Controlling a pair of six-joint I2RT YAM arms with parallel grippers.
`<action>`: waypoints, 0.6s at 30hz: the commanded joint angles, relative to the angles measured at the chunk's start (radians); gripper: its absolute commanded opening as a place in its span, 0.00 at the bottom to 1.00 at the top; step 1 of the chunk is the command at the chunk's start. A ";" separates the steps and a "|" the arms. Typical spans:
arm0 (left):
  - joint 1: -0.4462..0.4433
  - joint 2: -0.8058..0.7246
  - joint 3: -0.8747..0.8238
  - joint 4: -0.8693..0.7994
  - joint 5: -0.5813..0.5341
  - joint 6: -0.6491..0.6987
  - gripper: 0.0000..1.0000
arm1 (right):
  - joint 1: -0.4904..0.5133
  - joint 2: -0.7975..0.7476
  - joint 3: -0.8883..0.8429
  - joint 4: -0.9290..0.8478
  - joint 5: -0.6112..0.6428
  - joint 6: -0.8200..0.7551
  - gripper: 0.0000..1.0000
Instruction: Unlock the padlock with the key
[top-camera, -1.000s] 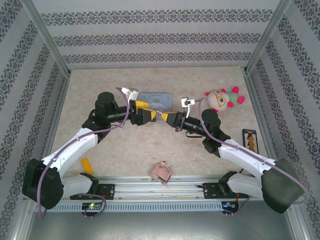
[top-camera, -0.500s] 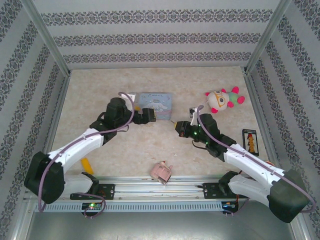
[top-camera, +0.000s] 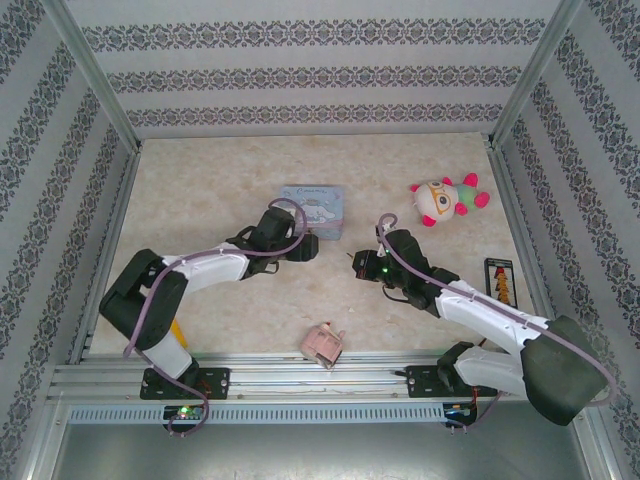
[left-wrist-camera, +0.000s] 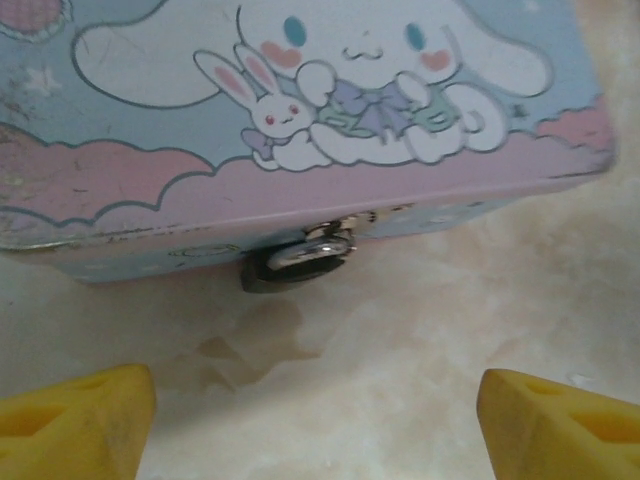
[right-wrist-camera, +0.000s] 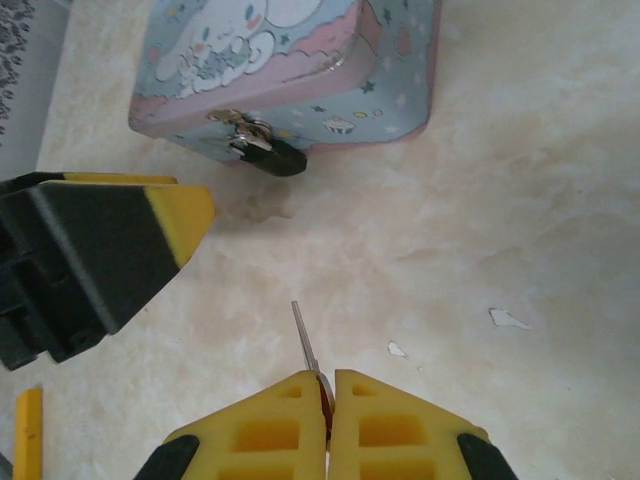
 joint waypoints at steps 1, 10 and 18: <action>-0.011 0.054 0.043 0.054 -0.071 -0.002 0.78 | -0.011 0.012 0.006 0.003 0.039 0.004 0.00; -0.019 0.193 0.119 0.109 -0.160 0.046 0.60 | -0.034 0.019 0.008 0.013 0.057 0.000 0.00; -0.020 0.274 0.202 0.107 -0.199 0.081 0.64 | -0.051 0.027 0.011 0.028 0.046 -0.002 0.00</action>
